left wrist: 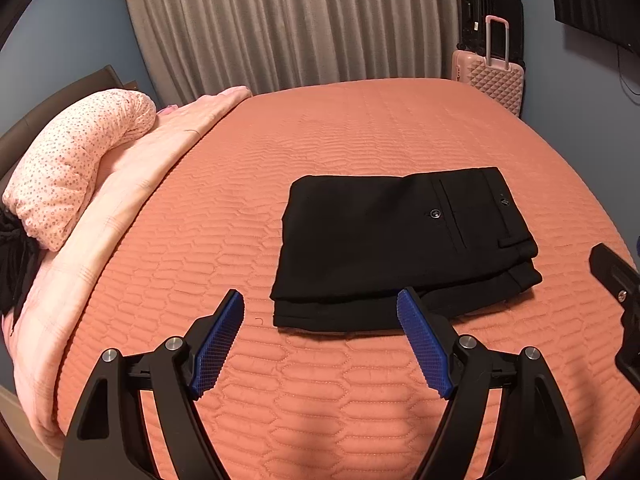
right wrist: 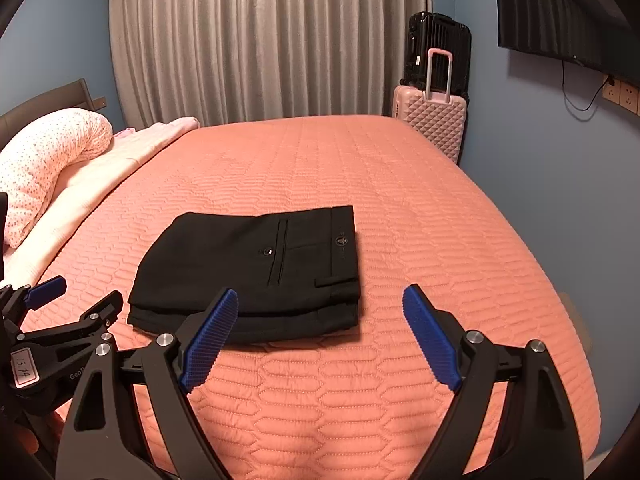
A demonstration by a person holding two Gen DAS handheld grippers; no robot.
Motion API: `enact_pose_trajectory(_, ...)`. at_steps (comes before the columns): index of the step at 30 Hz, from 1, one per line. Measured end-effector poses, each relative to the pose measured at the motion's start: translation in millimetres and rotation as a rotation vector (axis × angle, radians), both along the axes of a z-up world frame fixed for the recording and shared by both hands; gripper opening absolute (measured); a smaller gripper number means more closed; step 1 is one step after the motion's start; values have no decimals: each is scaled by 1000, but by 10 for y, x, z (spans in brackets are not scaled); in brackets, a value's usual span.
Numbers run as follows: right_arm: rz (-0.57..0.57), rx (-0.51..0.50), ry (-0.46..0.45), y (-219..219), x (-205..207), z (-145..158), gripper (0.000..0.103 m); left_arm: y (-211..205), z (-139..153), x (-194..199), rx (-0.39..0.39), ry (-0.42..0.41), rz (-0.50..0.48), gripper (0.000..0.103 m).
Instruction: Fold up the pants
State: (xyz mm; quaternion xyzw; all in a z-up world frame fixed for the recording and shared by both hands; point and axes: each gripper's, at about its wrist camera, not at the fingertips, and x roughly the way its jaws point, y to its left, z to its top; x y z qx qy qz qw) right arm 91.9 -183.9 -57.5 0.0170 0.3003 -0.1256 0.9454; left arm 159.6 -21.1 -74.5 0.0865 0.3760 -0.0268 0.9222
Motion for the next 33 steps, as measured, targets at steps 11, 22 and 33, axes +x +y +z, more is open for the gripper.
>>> enact_pose_trajectory(11,6,0,13,-18,-17,-32,83,-22,-40,-47,0,14,3,77)
enact_pose_trajectory(22,7,3,23,-9,-14,-60,83,-12,-75,-31,-9,30,4,77)
enact_pose_trajectory(33,9,-14,38,-32,-3,-119,83,17,-129,-43,-2,36,6,77)
